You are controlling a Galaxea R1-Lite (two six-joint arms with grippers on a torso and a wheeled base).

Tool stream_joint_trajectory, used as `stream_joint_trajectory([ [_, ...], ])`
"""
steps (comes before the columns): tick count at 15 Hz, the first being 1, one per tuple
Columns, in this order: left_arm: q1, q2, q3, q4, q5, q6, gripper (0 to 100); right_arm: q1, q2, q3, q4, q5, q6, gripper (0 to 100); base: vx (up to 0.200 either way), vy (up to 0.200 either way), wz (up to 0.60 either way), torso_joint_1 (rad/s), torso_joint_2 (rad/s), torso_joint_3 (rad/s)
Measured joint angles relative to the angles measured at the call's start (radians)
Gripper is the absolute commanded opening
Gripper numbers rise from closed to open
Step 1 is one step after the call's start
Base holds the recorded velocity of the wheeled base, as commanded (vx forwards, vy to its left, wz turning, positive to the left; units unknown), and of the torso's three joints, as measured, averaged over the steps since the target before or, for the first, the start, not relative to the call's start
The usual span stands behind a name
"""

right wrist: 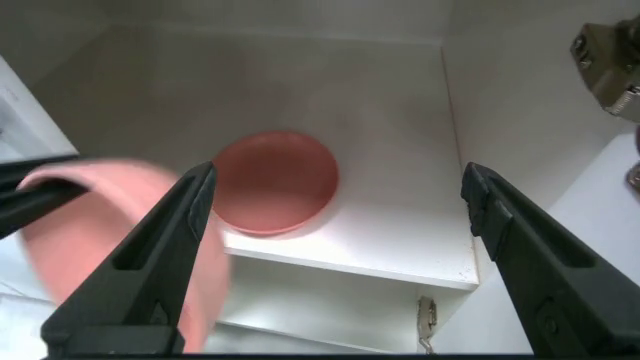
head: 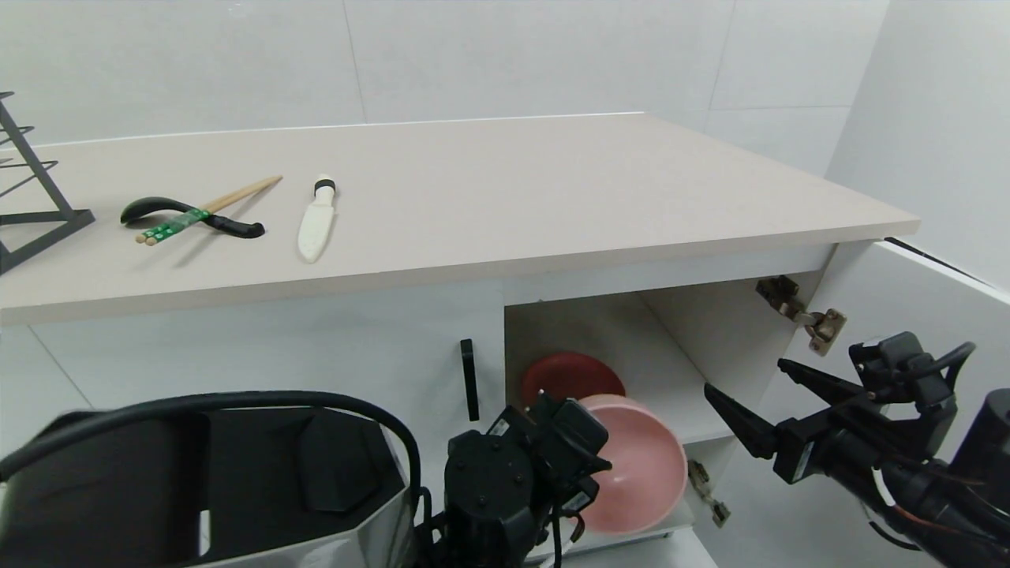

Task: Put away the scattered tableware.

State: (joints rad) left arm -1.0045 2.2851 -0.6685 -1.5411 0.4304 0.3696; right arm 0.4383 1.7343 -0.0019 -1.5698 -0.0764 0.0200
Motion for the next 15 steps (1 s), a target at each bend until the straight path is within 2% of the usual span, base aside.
stream_joint_trajectory([
  [1, 0.003, 0.024, -0.035, -0.021, 0.004, -0.004, 0, 0.000, 0.000, 0.000, 0.000, 0.000, 0.000, 100, 0.000, 0.000, 0.00, 0.000, 0.00, 0.000],
  [3, 0.009, 0.071, -0.117, -0.028, 0.006, -0.039, 0, -0.003, 0.000, 0.000, 0.000, 0.000, 0.000, 100, 0.000, 0.000, 0.00, 0.000, 0.00, 0.000],
  [5, 0.011, 0.098, -0.167, -0.028, 0.006, -0.054, 0, -0.004, 0.004, 0.000, 0.000, 0.000, 0.001, 100, 0.000, 0.000, 0.00, 0.000, 0.00, 0.000],
  [11, 0.019, 0.115, -0.310, -0.029, 0.006, -0.057, 0, -0.009, 0.060, 0.001, 0.000, -0.002, 0.007, 100, 0.000, 0.000, 0.00, 0.000, 0.00, 0.000],
  [15, 0.021, 0.114, -0.350, -0.029, 0.002, -0.057, 0, -0.052, 0.097, 0.000, 0.000, -0.001, 0.011, 100, 0.000, 0.000, 0.00, 0.000, 0.00, 0.000],
])
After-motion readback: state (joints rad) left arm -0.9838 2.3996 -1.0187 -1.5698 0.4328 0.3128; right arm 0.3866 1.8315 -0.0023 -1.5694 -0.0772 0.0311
